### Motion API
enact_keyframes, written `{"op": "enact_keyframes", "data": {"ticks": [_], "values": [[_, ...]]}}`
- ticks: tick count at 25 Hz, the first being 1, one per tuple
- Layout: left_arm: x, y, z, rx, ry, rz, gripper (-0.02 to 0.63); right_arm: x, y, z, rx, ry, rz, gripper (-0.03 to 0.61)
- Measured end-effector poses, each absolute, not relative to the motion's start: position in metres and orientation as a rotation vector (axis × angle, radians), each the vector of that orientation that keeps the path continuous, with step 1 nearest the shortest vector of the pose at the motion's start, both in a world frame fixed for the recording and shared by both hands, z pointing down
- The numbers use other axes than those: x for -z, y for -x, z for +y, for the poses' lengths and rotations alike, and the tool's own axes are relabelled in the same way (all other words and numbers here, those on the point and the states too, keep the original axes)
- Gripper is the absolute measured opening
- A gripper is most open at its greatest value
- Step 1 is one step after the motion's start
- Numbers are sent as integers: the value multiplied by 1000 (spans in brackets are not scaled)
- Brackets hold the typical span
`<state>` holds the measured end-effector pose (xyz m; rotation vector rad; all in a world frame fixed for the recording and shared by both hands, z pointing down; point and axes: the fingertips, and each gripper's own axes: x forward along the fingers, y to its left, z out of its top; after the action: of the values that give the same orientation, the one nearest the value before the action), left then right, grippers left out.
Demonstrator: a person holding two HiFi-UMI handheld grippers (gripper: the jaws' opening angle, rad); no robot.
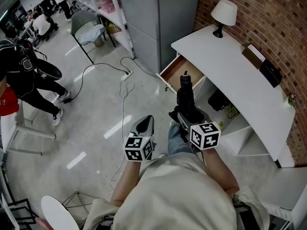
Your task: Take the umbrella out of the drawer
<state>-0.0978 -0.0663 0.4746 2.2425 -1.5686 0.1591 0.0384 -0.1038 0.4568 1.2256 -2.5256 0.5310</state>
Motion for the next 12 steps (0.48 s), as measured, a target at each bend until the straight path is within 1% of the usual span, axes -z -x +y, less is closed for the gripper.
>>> {"op": "enact_keyframes", "data": {"ticks": [12], "values": [[-478,98,-67,-152,-2237,-1563,12,-456,-34,-106,-529,-1210,-2531,247]]}}
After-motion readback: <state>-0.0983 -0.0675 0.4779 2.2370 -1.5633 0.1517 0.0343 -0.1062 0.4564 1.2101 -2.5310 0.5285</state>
